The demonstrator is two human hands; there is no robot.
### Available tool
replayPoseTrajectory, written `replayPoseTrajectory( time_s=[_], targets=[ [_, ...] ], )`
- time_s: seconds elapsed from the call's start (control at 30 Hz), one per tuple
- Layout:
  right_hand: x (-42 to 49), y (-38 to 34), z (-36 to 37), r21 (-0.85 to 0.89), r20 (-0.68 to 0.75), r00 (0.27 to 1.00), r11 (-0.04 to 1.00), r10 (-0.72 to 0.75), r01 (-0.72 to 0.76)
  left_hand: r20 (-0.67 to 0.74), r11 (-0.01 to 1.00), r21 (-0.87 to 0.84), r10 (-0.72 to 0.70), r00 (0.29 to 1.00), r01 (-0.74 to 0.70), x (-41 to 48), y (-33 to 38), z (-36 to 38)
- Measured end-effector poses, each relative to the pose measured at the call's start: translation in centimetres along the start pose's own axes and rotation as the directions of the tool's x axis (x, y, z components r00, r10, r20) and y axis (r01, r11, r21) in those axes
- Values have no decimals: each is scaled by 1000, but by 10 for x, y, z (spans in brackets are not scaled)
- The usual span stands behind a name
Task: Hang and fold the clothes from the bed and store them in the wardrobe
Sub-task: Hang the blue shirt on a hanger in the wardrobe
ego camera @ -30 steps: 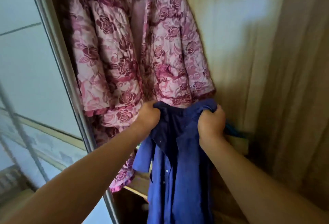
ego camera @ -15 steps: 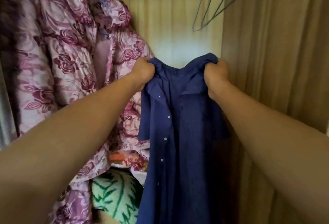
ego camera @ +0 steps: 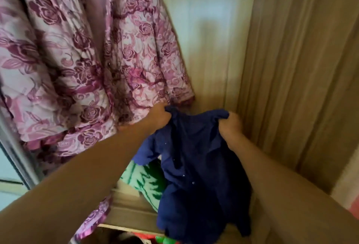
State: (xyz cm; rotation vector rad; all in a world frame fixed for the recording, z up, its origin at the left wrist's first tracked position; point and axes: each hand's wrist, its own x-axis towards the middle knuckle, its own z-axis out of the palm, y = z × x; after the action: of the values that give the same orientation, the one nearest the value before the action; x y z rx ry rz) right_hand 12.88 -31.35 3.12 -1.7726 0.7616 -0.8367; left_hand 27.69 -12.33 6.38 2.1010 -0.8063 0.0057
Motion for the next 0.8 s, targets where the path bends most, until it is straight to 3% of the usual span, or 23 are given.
replayPoseTrajectory(
  time_s=[0.1,0.23,0.37,0.5,0.63,0.7,0.8],
  targets=[
    [-17,67,14,-115,101,983,983,155,-143,129,991,103,-96,987,83,-17,-56,32],
    [-34,127,29,-289,112,936,913,333,-290,220,961,182,-246,944,208,-23,-112,55],
    [-43,155,47,-189,178,904,915,388,-356,328,910,388,-284,901,146,-17,-153,69],
    [-43,150,48,-224,283,837,881,469,-418,431,903,404,-327,841,144,-16,-161,65],
    [-25,99,37,-327,312,864,899,394,-292,432,889,455,-177,884,-45,3,-119,25],
    [-10,58,31,-413,306,916,903,260,-119,361,840,529,-93,928,-122,17,-87,-3],
    [9,-16,17,-575,345,932,809,108,120,309,878,459,-12,951,-138,34,-31,-45]
  ],
)
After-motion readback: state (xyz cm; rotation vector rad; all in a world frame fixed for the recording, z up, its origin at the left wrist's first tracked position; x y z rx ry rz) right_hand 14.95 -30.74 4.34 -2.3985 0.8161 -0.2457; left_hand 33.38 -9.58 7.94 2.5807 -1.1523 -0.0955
